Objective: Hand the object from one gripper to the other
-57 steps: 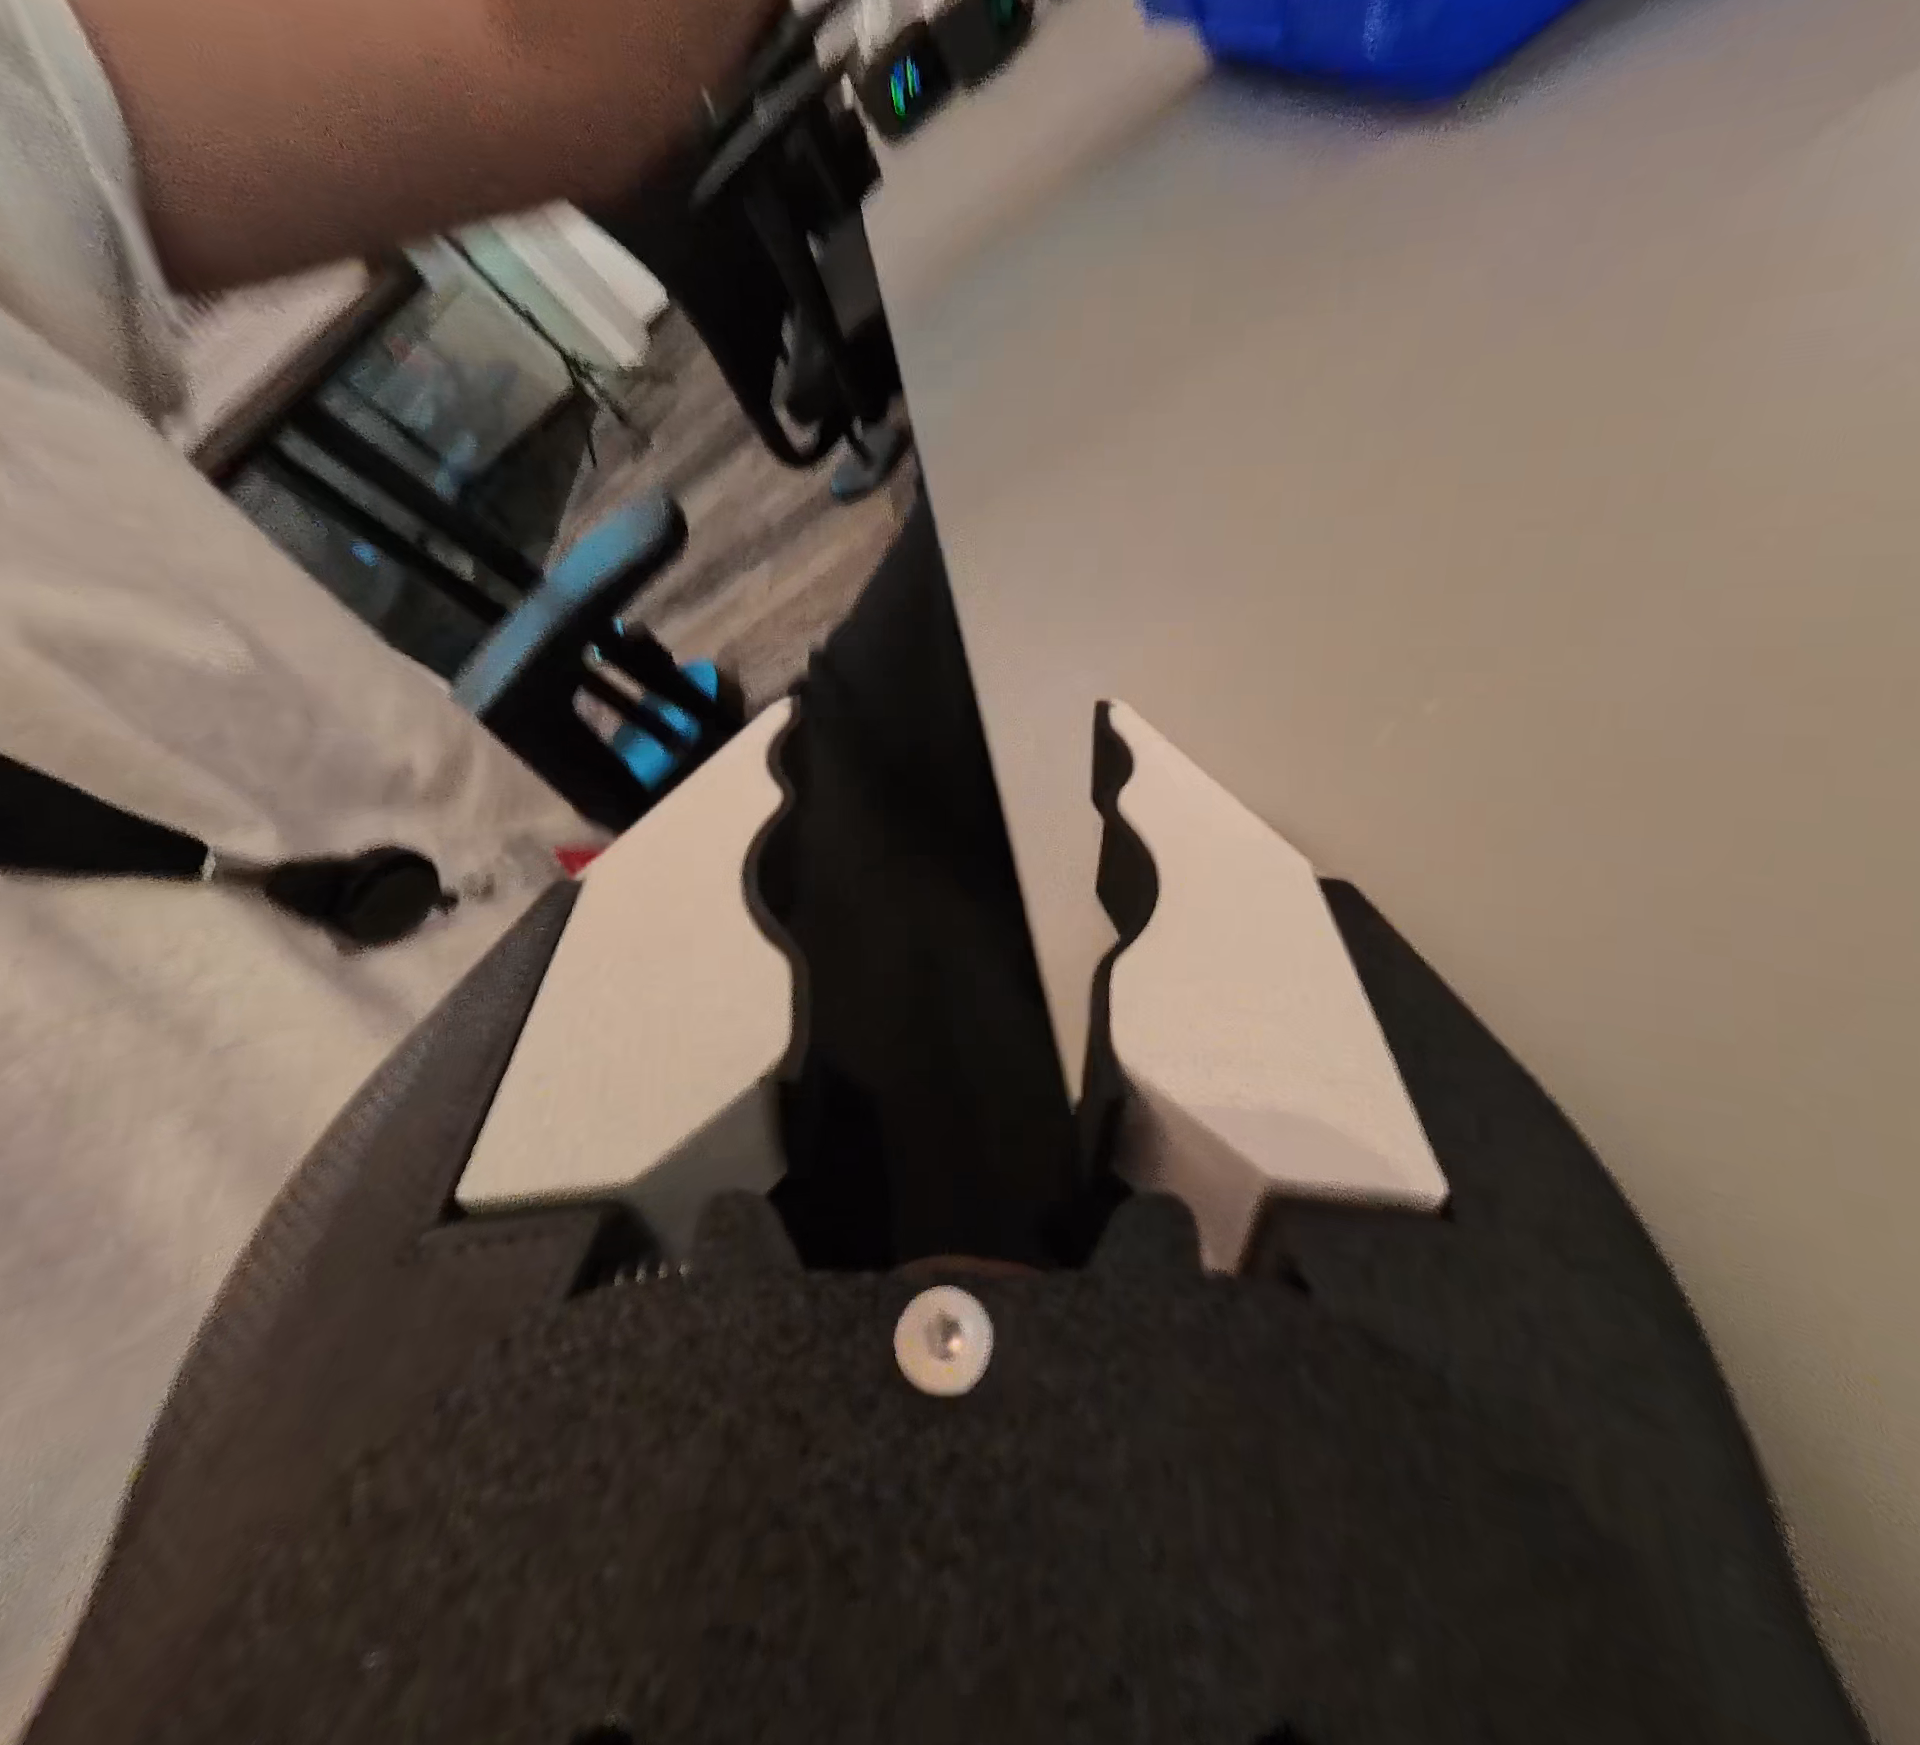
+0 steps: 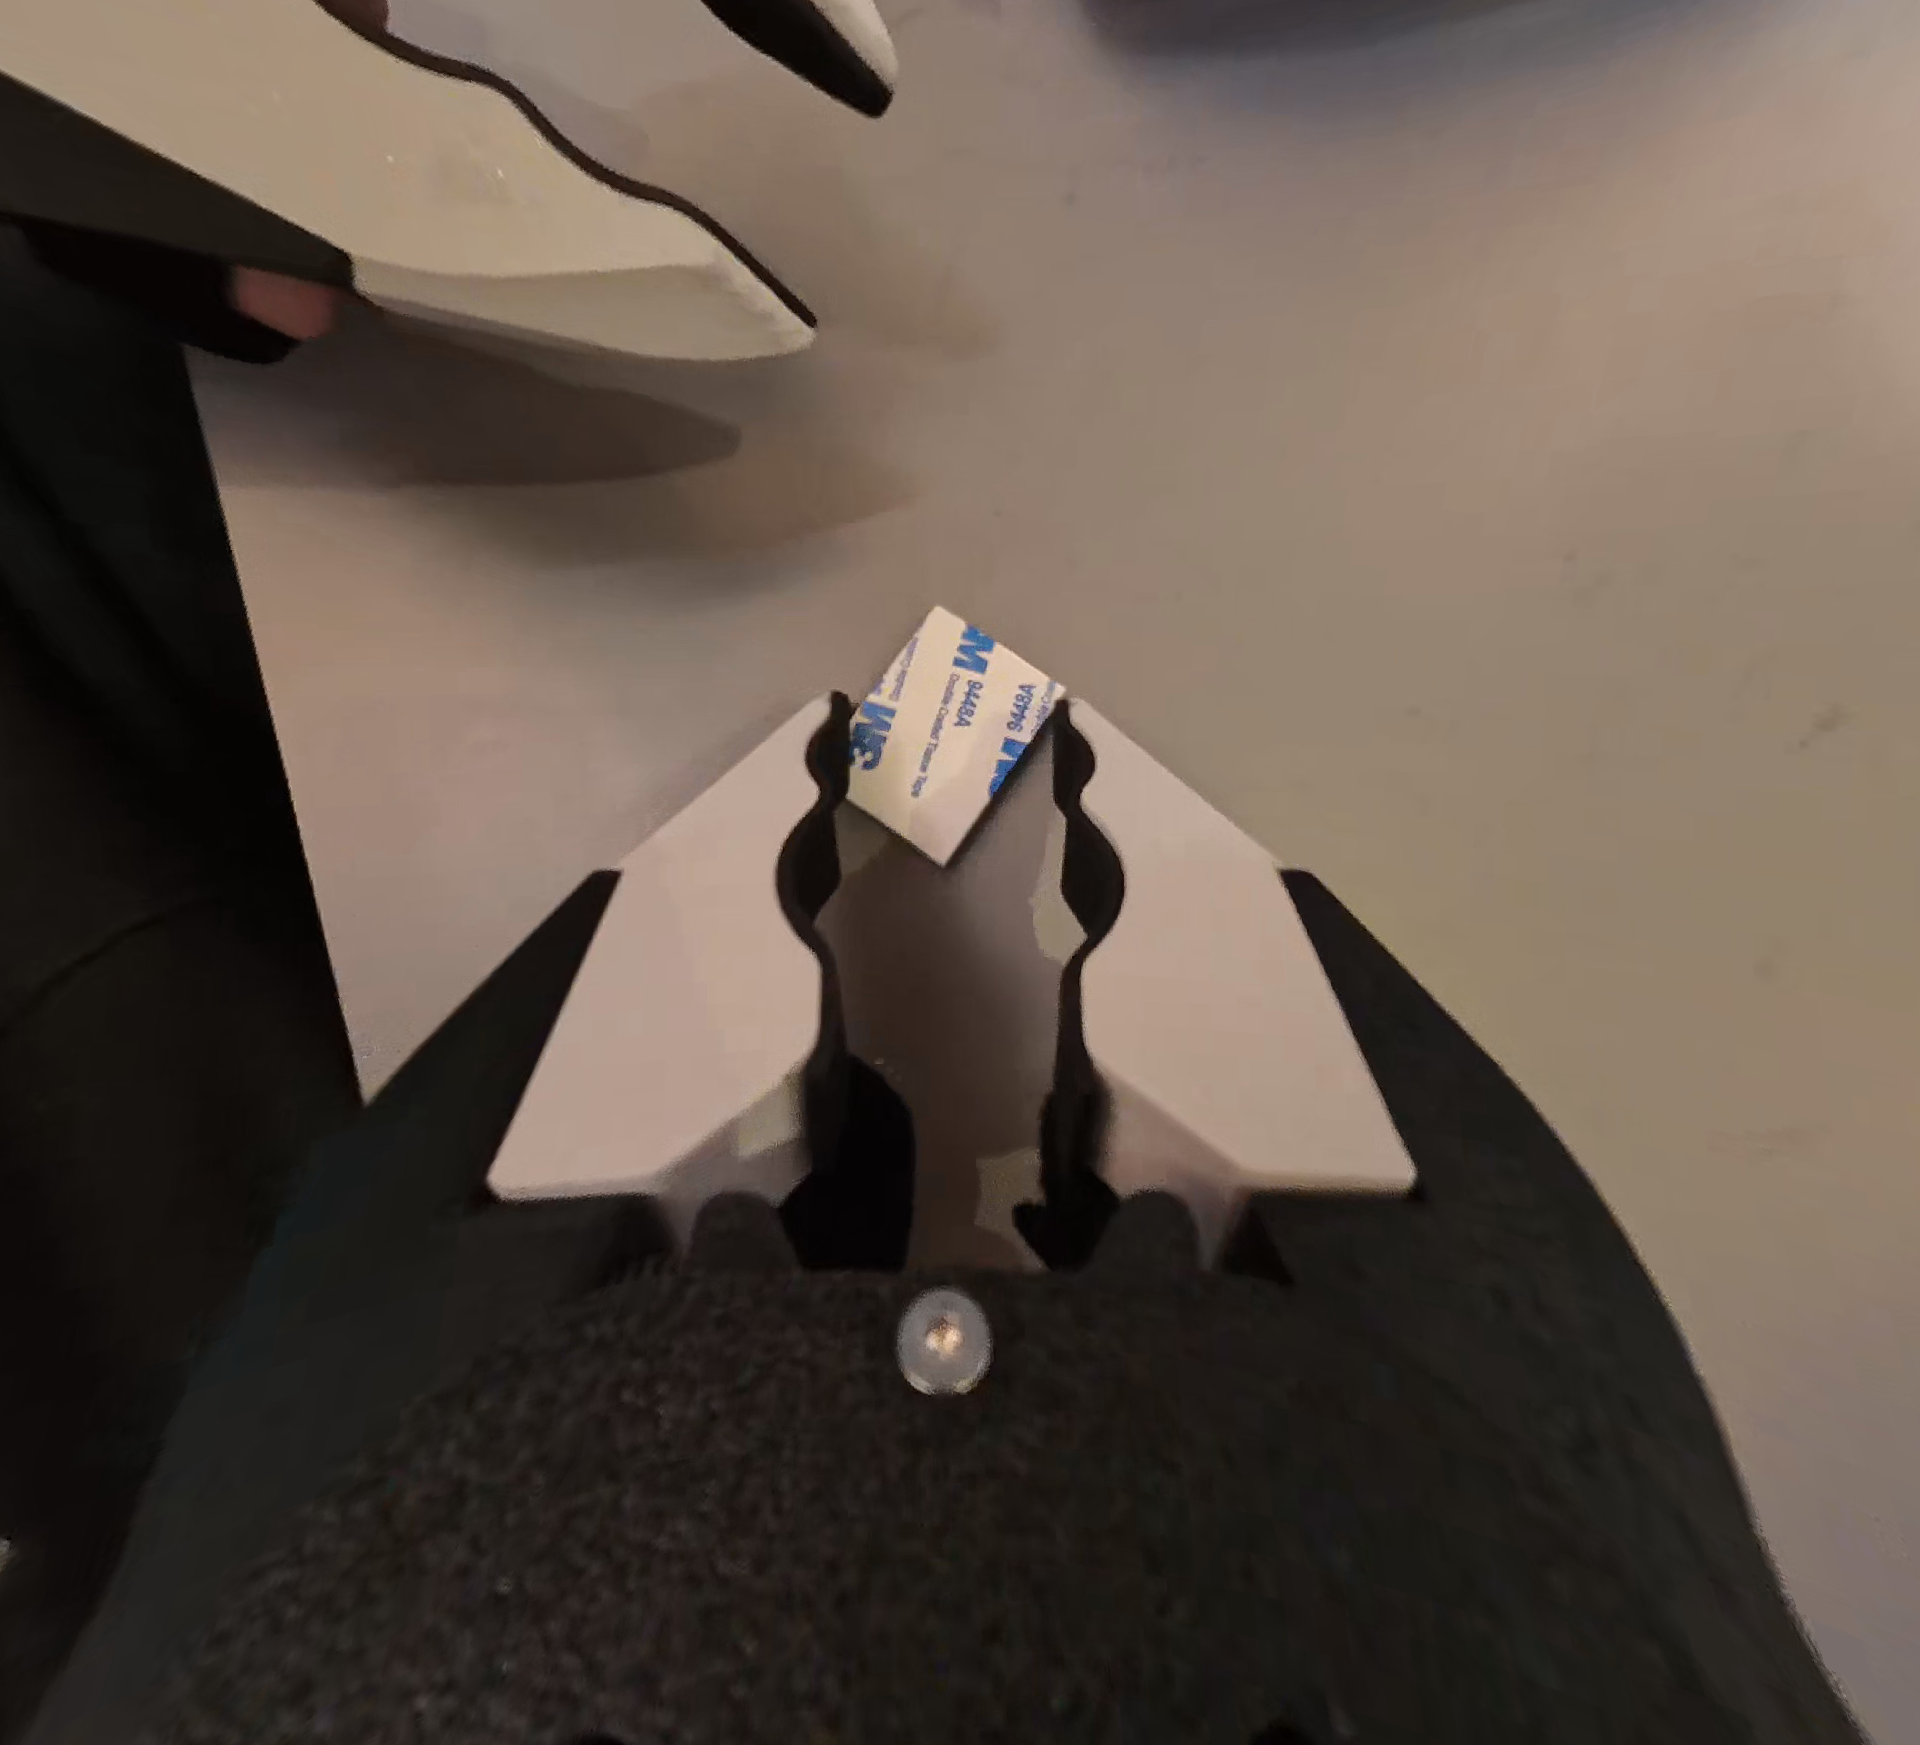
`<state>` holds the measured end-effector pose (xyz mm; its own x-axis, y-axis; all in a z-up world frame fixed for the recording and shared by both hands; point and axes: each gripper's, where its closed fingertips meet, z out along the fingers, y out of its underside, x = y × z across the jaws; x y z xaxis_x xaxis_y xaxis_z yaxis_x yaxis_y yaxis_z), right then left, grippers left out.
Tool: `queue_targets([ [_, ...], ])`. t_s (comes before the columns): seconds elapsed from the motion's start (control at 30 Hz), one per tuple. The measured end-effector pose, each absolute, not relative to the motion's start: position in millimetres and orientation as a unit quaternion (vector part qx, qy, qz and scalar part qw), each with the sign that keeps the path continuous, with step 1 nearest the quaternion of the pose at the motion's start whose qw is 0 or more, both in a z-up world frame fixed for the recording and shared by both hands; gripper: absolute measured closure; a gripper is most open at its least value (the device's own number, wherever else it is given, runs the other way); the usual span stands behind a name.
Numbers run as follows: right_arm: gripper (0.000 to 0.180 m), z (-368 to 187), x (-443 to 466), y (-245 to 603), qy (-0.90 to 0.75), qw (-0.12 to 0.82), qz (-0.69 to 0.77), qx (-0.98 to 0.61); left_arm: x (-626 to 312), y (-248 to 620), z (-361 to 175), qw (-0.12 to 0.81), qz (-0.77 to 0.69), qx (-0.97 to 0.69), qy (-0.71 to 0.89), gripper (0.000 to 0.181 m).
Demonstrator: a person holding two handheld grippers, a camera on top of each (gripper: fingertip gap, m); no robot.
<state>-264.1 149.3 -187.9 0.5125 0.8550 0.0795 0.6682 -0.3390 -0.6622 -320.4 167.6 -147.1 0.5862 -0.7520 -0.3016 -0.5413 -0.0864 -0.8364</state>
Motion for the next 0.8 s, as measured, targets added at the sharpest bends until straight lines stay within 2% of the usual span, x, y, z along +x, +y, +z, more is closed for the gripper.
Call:
queue_targets([
  [0.17, 0.143, -182, -247, 159, -0.498, 0.358, 0.074, -0.786, -317, 167, -144, 0.512, -0.120, -0.728, 0.440, 0.151],
  [0.3, 0.144, -161, -240, 166, -0.555, 0.424, -0.035, -0.715, -303, 155, -128, 0.501, -0.244, -0.722, 0.409, 0.150],
  [0.43, 0.144, -135, -249, 159, -0.603, 0.495, -0.121, -0.614, -290, 139, -114, 0.433, -0.409, -0.714, 0.368, 0.137],
  [0.53, 0.143, -121, -263, 144, -0.630, 0.527, -0.146, -0.551, -290, 141, -113, 0.407, -0.450, -0.713, 0.352, 0.127],
  [0.63, 0.144, -112, -277, 131, -0.647, 0.547, -0.157, -0.508, -289, 140, -116, 0.389, -0.464, -0.708, 0.365, 0.129],
  [0.8, 0.144, -111, -293, 118, -0.674, 0.549, -0.186, -0.457, -282, 122, -115, 0.376, -0.472, -0.680, 0.416, 0.146],
])
